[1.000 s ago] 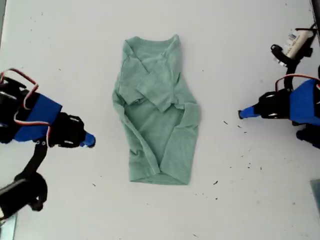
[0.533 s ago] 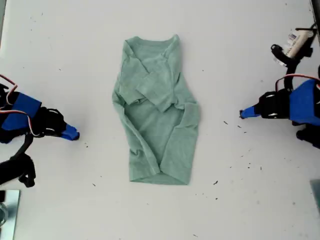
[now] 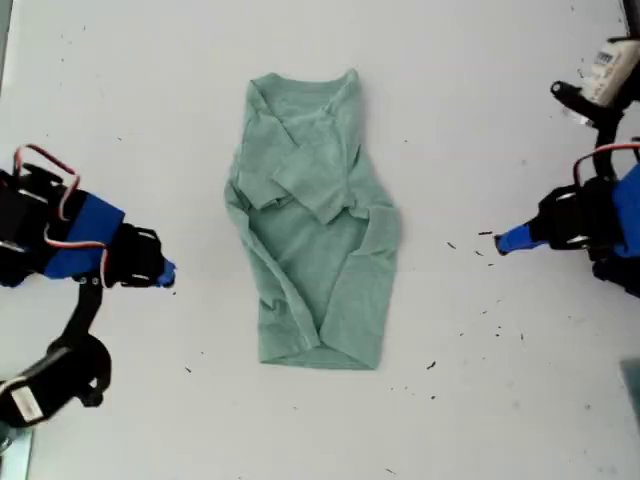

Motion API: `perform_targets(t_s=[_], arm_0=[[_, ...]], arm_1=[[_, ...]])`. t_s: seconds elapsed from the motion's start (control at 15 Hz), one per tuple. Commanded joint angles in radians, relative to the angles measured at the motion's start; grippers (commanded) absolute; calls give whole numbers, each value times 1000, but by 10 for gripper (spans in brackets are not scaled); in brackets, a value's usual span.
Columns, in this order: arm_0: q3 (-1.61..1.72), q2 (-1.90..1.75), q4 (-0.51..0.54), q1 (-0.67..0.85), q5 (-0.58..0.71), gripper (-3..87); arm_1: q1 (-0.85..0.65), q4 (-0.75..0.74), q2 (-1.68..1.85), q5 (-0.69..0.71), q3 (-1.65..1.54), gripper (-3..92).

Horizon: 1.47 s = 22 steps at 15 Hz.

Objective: Fold t shirt

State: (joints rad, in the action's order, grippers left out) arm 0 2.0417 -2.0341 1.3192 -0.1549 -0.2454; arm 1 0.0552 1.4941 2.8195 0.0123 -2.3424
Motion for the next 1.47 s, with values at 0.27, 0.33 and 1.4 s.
perform_targets(t_s=[0.27,0.33,1.4], arm_0=[[-959,574,193,-38,163,148],[-959,566,206,-43,156,225],[-945,1094,-12,-44,204,-2]], arm_1=[[130,69,-1055,51,1117,184],[133,118,-1103,51,1183,353],[192,-46,-1796,-11,1295,58]])
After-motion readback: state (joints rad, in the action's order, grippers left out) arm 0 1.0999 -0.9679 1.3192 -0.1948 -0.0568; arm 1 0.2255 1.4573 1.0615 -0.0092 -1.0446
